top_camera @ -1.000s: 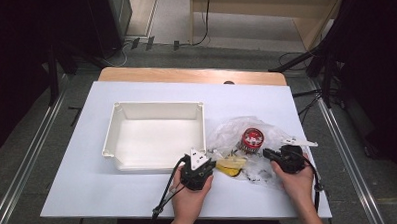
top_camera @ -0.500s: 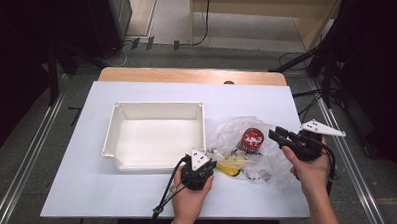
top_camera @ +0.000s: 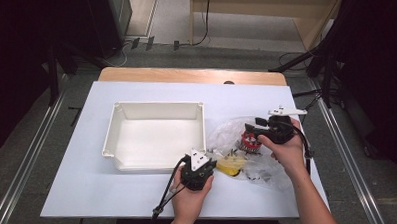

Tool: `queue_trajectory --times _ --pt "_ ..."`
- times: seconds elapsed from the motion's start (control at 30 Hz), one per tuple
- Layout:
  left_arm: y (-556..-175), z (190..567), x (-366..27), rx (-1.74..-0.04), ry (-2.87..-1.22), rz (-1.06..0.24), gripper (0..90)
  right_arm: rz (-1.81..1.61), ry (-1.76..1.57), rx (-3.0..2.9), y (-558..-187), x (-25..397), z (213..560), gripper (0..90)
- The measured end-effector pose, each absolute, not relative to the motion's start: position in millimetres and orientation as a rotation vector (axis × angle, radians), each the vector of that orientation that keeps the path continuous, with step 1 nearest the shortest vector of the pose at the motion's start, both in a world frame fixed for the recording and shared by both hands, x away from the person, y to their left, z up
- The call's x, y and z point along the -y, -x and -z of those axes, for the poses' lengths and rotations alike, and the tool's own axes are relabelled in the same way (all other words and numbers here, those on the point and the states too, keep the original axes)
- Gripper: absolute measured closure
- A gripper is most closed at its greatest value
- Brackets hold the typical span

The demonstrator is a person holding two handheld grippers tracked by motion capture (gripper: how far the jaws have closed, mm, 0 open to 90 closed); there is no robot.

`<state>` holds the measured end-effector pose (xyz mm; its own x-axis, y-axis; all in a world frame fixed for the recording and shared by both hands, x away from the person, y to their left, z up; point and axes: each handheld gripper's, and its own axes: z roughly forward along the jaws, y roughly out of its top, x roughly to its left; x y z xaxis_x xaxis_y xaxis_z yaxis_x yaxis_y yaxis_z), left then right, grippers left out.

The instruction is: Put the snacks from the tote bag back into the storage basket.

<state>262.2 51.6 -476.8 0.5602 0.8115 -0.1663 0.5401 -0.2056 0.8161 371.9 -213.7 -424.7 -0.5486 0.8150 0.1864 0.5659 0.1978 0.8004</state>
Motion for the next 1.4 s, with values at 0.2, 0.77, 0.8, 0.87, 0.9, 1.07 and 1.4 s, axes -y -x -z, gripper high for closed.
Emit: queue_trajectory --times 0.2,0.77,0.8,0.87,0.9,1.07,1.4 --pt "-262.1 476.8 -49.4 -1.091 -1.901 -0.385 85.1 -1.299 -1.422 -2.212 -389.5 221.6 434.1 90.0" --pt "-244.1 467.4 -49.5 -0.933 -1.84 -0.436 59.7 -1.323 -1.549 -2.139 -398.9 257.7 469.9 90.0" --pt "-240.3 462.2 -48.8 -0.905 -1.812 -0.447 55.7 -1.33 -1.517 -2.106 -392.6 257.8 466.2 90.0" --pt "-238.3 458.1 -47.7 -0.897 -1.798 -0.464 53.6 -1.323 -1.499 -2.095 -390.0 257.7 464.5 90.0" --pt "-236.3 453.3 -46.0 -0.892 -1.787 -0.493 50.6 -1.317 -1.491 -2.086 -387.8 257.8 463.4 89.9" --pt "-240.2 434.5 -25.0 -0.878 -1.786 -0.599 32.6 -1.32 -1.507 -2.071 -380.9 262.0 466.6 87.9" --pt "-274.0 446.5 -10.7 -1.014 -1.853 -0.612 83.8 -1.438 -1.426 -1.985 -345.4 269.2 440.7 77.3"
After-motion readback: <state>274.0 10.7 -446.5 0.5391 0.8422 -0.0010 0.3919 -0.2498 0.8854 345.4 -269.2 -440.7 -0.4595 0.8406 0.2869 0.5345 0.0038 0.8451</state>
